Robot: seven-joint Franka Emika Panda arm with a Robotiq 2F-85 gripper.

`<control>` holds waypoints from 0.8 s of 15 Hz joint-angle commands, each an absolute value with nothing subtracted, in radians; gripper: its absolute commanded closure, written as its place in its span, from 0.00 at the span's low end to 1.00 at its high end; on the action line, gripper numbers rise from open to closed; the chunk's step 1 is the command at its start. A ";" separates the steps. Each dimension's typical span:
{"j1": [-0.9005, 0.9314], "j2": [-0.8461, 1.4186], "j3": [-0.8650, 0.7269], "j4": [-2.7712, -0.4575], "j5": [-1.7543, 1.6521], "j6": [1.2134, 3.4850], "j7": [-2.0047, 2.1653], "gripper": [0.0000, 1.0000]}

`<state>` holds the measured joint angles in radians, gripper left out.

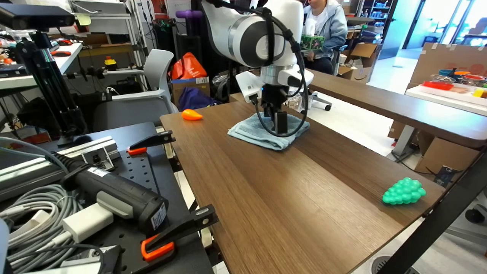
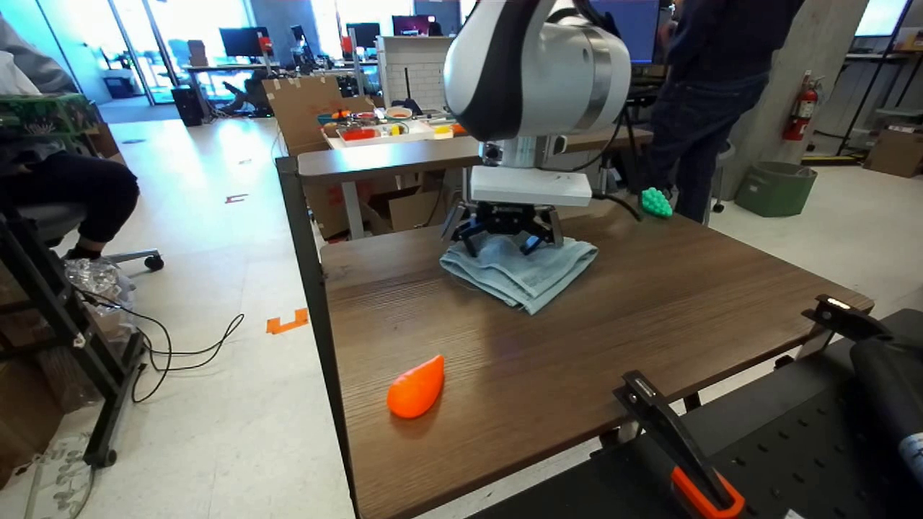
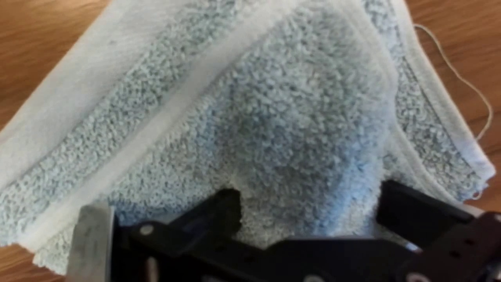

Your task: Use the towel to wipe the tabletop

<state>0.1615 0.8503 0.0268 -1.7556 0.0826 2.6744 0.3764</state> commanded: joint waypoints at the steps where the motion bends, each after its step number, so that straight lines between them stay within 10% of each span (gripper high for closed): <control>1: 0.268 0.845 0.021 -1.786 0.078 2.752 0.397 0.00; 12: 0.379 0.867 -0.226 -1.870 0.022 2.822 0.470 0.00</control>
